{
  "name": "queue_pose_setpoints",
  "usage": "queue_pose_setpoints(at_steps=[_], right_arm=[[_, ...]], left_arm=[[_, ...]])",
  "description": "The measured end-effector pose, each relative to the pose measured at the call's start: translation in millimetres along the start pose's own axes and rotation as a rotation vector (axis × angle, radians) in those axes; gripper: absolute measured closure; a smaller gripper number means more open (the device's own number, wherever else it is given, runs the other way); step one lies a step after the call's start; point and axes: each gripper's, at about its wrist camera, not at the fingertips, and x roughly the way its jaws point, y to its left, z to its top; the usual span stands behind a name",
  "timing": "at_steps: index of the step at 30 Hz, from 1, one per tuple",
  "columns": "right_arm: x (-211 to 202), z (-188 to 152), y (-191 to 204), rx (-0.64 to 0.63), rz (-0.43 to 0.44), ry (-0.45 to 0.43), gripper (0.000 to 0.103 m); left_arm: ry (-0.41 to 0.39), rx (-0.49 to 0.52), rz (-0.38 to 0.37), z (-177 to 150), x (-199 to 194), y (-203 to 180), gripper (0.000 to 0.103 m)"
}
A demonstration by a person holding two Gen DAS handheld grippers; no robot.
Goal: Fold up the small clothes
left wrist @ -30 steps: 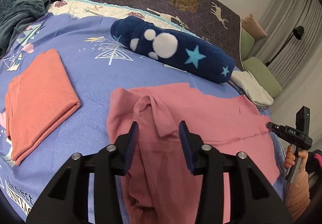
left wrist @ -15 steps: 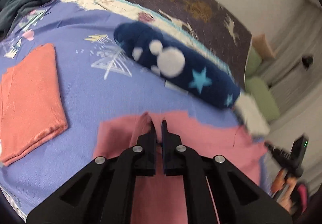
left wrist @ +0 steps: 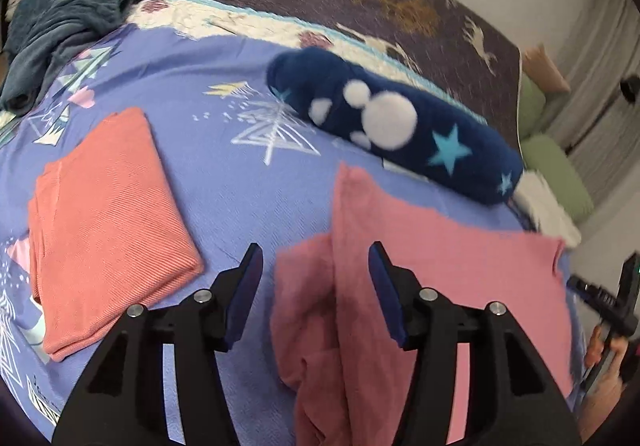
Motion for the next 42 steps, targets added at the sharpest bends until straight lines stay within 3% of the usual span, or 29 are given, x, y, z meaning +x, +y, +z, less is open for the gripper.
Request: queue_pose_setpoints(at_steps=[4,5,6,7,8,9,10,11,12,13,15,19,24,28,35,40,41,42], right_arm=[[6.4,-0.4,12.9,-0.063,-0.017,0.011,0.048],[9.7,1.5,17.4,-0.08,-0.018,0.013,0.046],[15.7,3.3,23.2,-0.105,-0.028,0.015,0.044],[21.4,5.6,27.7,-0.132,-0.045,0.014,0.047],[25.1,7.4,29.4,-0.152,-0.069,0.004,0.059],[31.7,11.4,24.8,-0.158,-0.154,-0.008,0.1],[34.5,14.0,15.1,-0.122,-0.196,-0.008,0.1],[35.0,15.5,0.2,-0.05,-0.217,-0.011,0.1],[32.2,13.9,-20.6,0.043,-0.218,-0.005,0.099],[27.4,9.6,-35.3,0.098,-0.196,0.006,0.096],[4.2,-8.8,-49.9,0.122,-0.118,0.012,0.096],[-49.9,-59.7,-45.3,0.047,-0.015,0.006,0.084],[-89.1,-119.0,-34.1,0.012,0.076,0.046,0.081],[-100.7,-153.9,-22.7,0.014,0.115,0.081,0.07],[-115.1,-177.2,-18.3,0.016,0.136,0.082,0.067],[-111.9,-169.6,-9.4,0.001,0.131,0.063,0.053],[-109.2,-167.9,-7.3,-0.004,0.125,0.059,0.051],[-105.2,-167.0,-2.7,-0.011,0.112,0.054,0.054]], left_arm=[[0.031,0.071,0.064,1.3,20.7,-16.2,0.051],[0.029,0.097,0.094,2.8,25.6,-20.3,0.063],[0.031,0.121,0.132,4.2,31.4,-23.3,0.099],[0.042,0.124,0.146,5.4,34.3,-23.4,0.098],[0.036,0.108,0.158,6.4,34.5,-20.9,0.098],[0.023,0.082,0.153,6.3,32.0,-16.4,0.097],[0.008,0.069,0.151,4.7,27.5,-12.4,0.094],[-0.013,0.069,0.173,1.9,20.6,-9.8,0.092],[-0.026,0.074,0.192,-1.4,13.5,-8.3,0.083],[-0.035,0.079,0.19,-6.3,4.4,-6.4,0.066],[-0.047,0.094,0.125,-23.8,-22.5,-3.0,0.058],[-0.049,0.166,0.04,-73.1,-73.7,-2.0,0.058],[-0.012,0.149,0.01,-131.4,-106.8,-0.1,0.058],[-0.001,0.136,0.008,-167.7,-125.1,3.3,0.058],[0.01,0.139,0.008,-188.0,-131.1,6.0,0.058],[0.012,0.113,-0.008,-178.6,-115.8,0.4,0.058],[0.014,0.109,0.003,-176.9,-113.1,-1.5,0.06],[0.011,0.114,0.035,-175.9,-111.5,-4.5,0.073]])
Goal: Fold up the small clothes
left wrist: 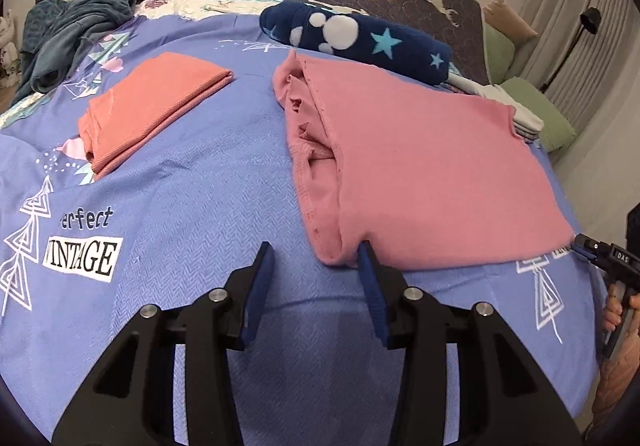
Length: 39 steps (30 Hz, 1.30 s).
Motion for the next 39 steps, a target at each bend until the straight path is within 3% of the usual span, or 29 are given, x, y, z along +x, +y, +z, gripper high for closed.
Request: queue_pose_setpoints(at_steps=[1,2,4,6,7,9,11,12,15,16,20,21,22,23,24,26,32,36,39], right_arm=[[3.8,0.0,4.6,-0.019,-0.012,-0.001,0.082],[7.3,-0.2,7.7,-0.042,-0.043,0.007,0.098],[7.1,-2.2,6.4,-0.064,-0.18,-0.025,0.103],[0.4,-2.9,-12.6,-0.004,-0.227,-0.039,0.103],[-3.9,-4.2,-21.7,0.035,-0.191,-0.033,0.103],[-13.8,-8.2,-33.2,0.096,-0.098,-0.018,0.101],[-24.3,-15.1,-31.4,0.106,-0.021,-0.018,0.098],[-26.3,-17.0,-28.2,0.102,0.007,-0.013,0.092],[-19.7,-16.2,-12.5,0.097,0.099,0.001,0.051],[-14.1,-13.3,-8.5,0.097,0.107,0.009,0.043],[21.9,3.0,-5.0,0.127,0.108,0.039,0.035],[26.8,8.1,-3.2,0.124,0.102,0.024,0.034],[29.6,11.8,0.0,0.112,0.093,0.025,0.038],[33.2,15.8,4.3,0.095,0.064,0.029,0.049],[37.0,17.7,4.0,0.091,0.051,0.045,0.091],[35.6,19.6,-0.2,0.143,0.083,0.054,0.092],[-29.4,25.0,14.5,0.135,0.189,-0.045,0.093],[-63.6,-3.7,21.2,0.049,0.1,-0.019,0.093],[-57.6,-42.5,8.5,0.033,-0.046,0.1,0.087]], left_arm=[[0.002,0.014,0.025,-0.3,0.4,-3.2,0.085],[0.003,0.03,0.037,-1.3,0.1,-6.2,0.086],[-0.014,0.05,0.09,-6.0,-3.5,-7.9,0.087],[-0.017,0.046,0.181,-8.4,-6.4,-2.1,0.094],[-0.017,0.03,0.184,-9.4,-9.0,2.8,0.094],[-0.007,-0.028,0.081,-12.0,-17.9,10.7,0.094],[0.018,-0.072,-0.056,-14.4,-23.5,10.1,0.077],[0.023,-0.092,-0.12,-15.5,-24.5,7.0,0.059],[0.043,-0.114,-0.201,-11.9,-11.6,-4.2,0.052],[0.059,-0.131,-0.203,-8.7,-0.9,-5.4,0.051],[0.011,-0.176,-0.226,5.6,21.0,-4.4,0.051],[0.005,-0.202,-0.249,10.2,25.8,-1.5,0.057],[0.005,-0.218,-0.247,13.3,29.8,0.4,0.07],[0.019,-0.226,-0.25,14.7,33.4,1.2,0.097],[0.04,-0.261,-0.271,15.3,37.2,4.6,0.097],[0.003,-0.275,-0.283,16.3,23.2,4.0,0.098],[-0.094,-0.137,-0.277,11.1,-53.6,-21.9,0.099],[-0.028,-0.024,-0.259,-28.4,-80.3,-33.3,0.097],[0.001,0.018,-0.151,-59.2,-86.0,-26.5,0.086]])
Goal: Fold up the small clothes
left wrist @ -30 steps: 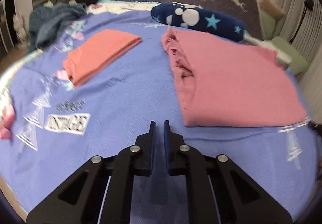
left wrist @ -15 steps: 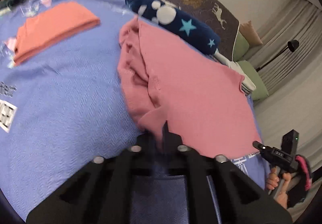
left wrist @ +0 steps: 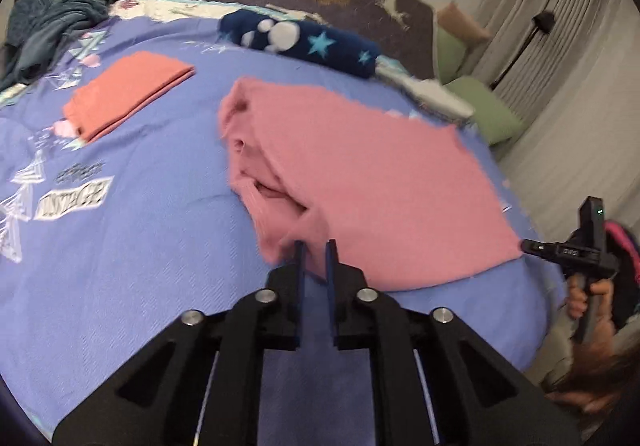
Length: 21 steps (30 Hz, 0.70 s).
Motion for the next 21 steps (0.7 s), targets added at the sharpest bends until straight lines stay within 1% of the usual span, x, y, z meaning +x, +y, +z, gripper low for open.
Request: queue_pose_setpoints(at_steps=[1,2,3,4,6,7,8,9,11,12,13,15,17,19,21], right_arm=[[6.0,-9.9,-6.5,0.001,-0.05,0.038,0.082],[6.7,-14.8,-11.9,0.005,-0.055,0.05,0.078],[3.8,-16.1,-16.3,0.016,-0.044,0.038,0.072],[-0.6,-11.3,-17.5,0.022,-0.047,0.014,0.068],[-10.5,5.8,-10.6,-0.013,-0.047,-0.07,0.068],[-11.7,16.5,-4.7,-0.045,-0.039,-0.099,0.066],[-10.6,26.9,0.6,-0.07,-0.035,-0.119,0.066],[-7.9,39.4,6.7,-0.083,-0.034,-0.138,0.066],[1.5,61.7,15.5,-0.108,-0.02,-0.146,0.065],[7.8,73.0,21.1,-0.136,-0.02,-0.151,0.063],[15.2,84.5,24.4,-0.156,-0.038,-0.162,0.058],[33.1,109.7,25.2,-0.17,-0.065,-0.171,0.055],[51.2,130.9,21.8,-0.152,-0.076,-0.166,0.054],[66.5,151.9,9.6,-0.121,-0.076,-0.15,0.054],[79.2,165.4,-0.8,-0.105,-0.081,-0.138,0.053]], left_arm=[[-0.005,0.005,0.038,-2.1,-4.5,3.9,0.082],[-0.025,0.006,0.079,-0.3,-10.1,7.3,0.072],[-0.072,0.009,0.134,6.5,-18.0,10.3,0.065],[-0.114,0.016,0.158,15.2,-23.3,11.5,0.063],[-0.154,0.025,0.14,36.3,-22.8,13.5,0.062],[-0.168,0.012,0.142,50.4,-17.2,14.7,0.062],[-0.166,0.011,0.128,61.1,-10.0,14.5,0.062],[-0.16,0.021,0.117,71.7,-0.8,14.4,0.062],[-0.143,0.055,0.127,93.3,22.4,11.3,0.059],[-0.129,0.071,0.131,101.4,34.4,9.8,0.054],[-0.116,0.083,0.148,112.2,50.2,7.5,0.05],[-0.078,0.097,0.17,130.7,77.9,10.2,0.048],[-0.041,0.111,0.186,144.9,99.7,13.3,0.047],[-0.002,0.107,0.229,157.6,123.7,22.3,0.047],[0.058,0.073,0.227,170.0,147.9,35.5,0.047]])
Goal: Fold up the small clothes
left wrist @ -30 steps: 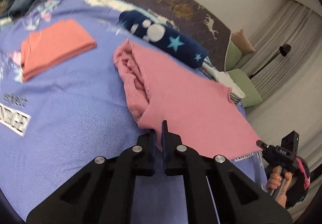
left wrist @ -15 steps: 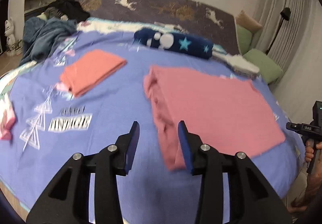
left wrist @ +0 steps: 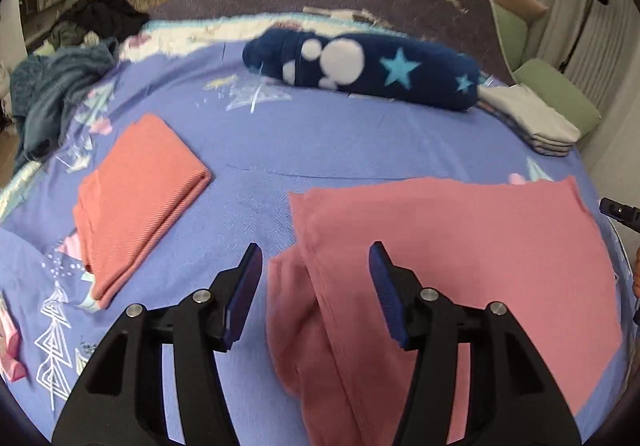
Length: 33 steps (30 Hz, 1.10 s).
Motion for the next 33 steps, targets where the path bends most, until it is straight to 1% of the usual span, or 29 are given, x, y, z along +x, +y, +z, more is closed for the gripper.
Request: queue_pose_setpoints(at_steps=[3,4,5,6,7,8,9,10,12,13,15,17,18,19,20,21,22,23,25,28,29,30,31,33], right_arm=[[25.7,14.4,-4.2,-0.004,0.01,0.025,0.046],[32.7,16.5,-4.4,-0.009,0.011,0.035,0.043],[42.1,20.3,-4.1,-0.018,0.011,0.05,0.041],[49.4,22.9,-3.2,-0.026,0.01,0.064,0.04],[55.9,25.0,-2.1,-0.032,0.01,0.08,0.04],[64.1,26.7,-1.0,-0.035,0.022,0.098,0.042],[66.7,26.0,0.8,-0.034,0.038,0.111,0.072],[68.2,26.7,1.3,-0.026,0.051,0.118,0.098],[50.8,29.4,2.1,-0.009,0.086,0.028,0.098],[39.9,30.6,4.6,-0.019,0.1,-0.014,0.098],[32.3,33.4,8.0,-0.036,0.08,-0.05,0.099],[44.0,35.8,9.9,-0.053,0.044,-0.023,0.098],[55.9,35.6,8.7,-0.056,0.0,0.003,0.095],[64.7,34.1,6.0,-0.048,-0.033,0.024,0.091],[70.5,30.4,1.2,-0.022,-0.055,0.041,0.09],[69.0,26.4,-1.9,-0.006,-0.05,0.039,0.09],[63.2,20.5,-4.3,0.007,-0.035,0.031,0.09],[51.9,13.7,-5.4,0.009,-0.022,0.018,0.09],[31.1,3.8,-6.2,-0.012,-0.013,-0.001,0.09],[-8.0,-21.8,-5.5,-0.04,0.023,-0.015,0.088],[-20.5,-32.6,-5.4,-0.05,0.041,-0.012,0.088],[-30.0,-41.4,-4.2,-0.056,0.052,-0.008,0.088],[-38.1,-51.7,-4.0,-0.06,0.06,0.0,0.088],[-52.1,-71.5,-4.9,-0.06,0.061,0.019,0.088]], left_arm=[[0.049,-0.028,-0.033,5.4,19.2,6.3,0.047],[0.051,-0.027,-0.043,7.2,22.6,6.4,0.053],[0.044,-0.022,-0.047,9.6,25.4,5.9,0.067],[0.032,-0.012,-0.057,10.8,26.3,4.6,0.101],[0.023,-0.01,-0.066,11.4,25.4,2.8,0.101],[-0.004,-0.009,-0.06,12.0,22.1,1.4,0.101],[-0.062,0.013,-0.046,10.8,11.0,-2.7,0.101],[-0.104,0.033,-0.038,9.3,2.3,-6.9,0.101],[-0.184,0.064,-0.022,7.9,-18.0,-13.2,0.101],[-0.202,0.073,-0.007,8.5,-23.2,-14.5,0.101],[-0.201,0.092,0.022,13.3,-21.4,-14.3,0.101],[-0.183,0.098,0.064,16.3,-6.7,-12.4,0.099],[-0.157,0.101,0.095,16.1,3.9,-10.9,0.096],[-0.146,0.092,0.099,14.9,6.1,-8.8,0.092],[-0.138,0.074,0.097,12.7,6.1,-6.1,0.086],[-0.142,0.052,0.095,7.9,1.8,-3.7,0.071],[-0.158,0.047,0.097,3.3,-5.1,-2.9,0.064],[-0.184,0.057,0.105,-4.8,-17.5,-4.6,0.064],[-0.199,0.085,0.105,-18.0,-35.1,-9.8,0.064],[-0.216,0.15,0.052,-41.8,-63.9,-30.4,0.061],[-0.22,0.181,0.032,-47.9,-70.7,-40.5,0.059],[-0.225,0.22,0.004,-55.3,-78.5,-56.7,0.053],[-0.223,0.241,-0.018,-58.5,-81.2,-67.4,0.052],[-0.196,0.302,-0.123,-68.1,-87.1,-104.8,0.052]])
